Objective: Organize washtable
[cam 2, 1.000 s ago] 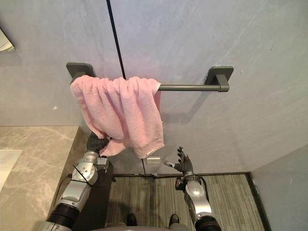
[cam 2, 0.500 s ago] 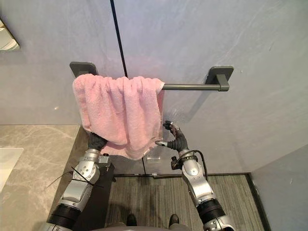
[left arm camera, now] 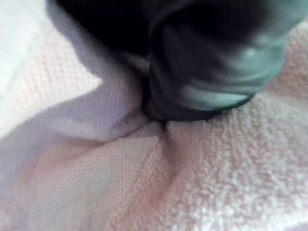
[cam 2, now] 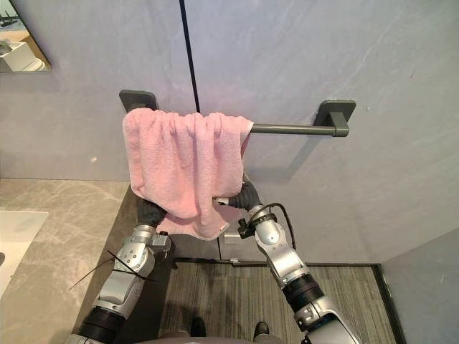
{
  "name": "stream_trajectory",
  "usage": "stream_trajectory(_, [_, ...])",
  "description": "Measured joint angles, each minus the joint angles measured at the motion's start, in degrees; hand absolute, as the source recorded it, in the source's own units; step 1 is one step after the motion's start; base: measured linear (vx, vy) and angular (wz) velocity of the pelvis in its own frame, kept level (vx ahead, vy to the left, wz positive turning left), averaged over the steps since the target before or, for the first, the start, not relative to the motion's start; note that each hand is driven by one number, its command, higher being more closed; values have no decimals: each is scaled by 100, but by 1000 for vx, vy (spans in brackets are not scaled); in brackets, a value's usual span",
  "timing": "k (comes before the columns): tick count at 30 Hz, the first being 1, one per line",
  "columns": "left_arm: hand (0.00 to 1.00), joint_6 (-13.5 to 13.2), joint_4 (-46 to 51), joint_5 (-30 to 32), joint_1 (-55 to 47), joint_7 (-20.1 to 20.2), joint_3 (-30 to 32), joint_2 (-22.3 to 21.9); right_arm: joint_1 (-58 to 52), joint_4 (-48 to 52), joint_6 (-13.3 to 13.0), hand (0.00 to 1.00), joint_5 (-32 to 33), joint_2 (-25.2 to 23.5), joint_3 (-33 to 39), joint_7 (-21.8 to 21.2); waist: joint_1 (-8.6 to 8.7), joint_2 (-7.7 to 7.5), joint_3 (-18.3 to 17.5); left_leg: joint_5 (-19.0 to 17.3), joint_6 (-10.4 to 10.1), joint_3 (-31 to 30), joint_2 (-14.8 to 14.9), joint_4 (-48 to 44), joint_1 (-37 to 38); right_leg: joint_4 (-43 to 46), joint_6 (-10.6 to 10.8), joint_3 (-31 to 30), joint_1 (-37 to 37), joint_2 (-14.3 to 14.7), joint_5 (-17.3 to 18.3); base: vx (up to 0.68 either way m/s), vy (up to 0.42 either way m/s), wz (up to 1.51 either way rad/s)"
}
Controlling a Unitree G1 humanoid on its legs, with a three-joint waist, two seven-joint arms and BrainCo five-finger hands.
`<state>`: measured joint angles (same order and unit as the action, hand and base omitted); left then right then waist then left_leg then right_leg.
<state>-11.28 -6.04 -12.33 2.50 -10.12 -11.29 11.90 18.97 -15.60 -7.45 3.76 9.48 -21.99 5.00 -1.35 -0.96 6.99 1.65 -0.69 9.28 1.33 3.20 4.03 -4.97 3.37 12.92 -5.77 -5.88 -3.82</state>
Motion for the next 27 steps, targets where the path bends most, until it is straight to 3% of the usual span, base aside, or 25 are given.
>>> stream_trajectory(13, [100, -34, 188, -310, 117, -17, -49, -24, 211, -167, 5, 100, 141, -67, 20, 28, -109, -27, -22, 45, 22, -80, -29, 3, -31, 1, 0, 86, -13, -15, 0, -21, -6, 3])
stream_trajectory(27, [100, -38, 518, -454, 122, 5, -60, -131, -140, 277, -16, 100, 525, -191, 1239, 246, -32, -28, -68, 87, 22, 4, -15, 93, 59, -1, 9, 7, -3, -19, -8, -9, -2, -2])
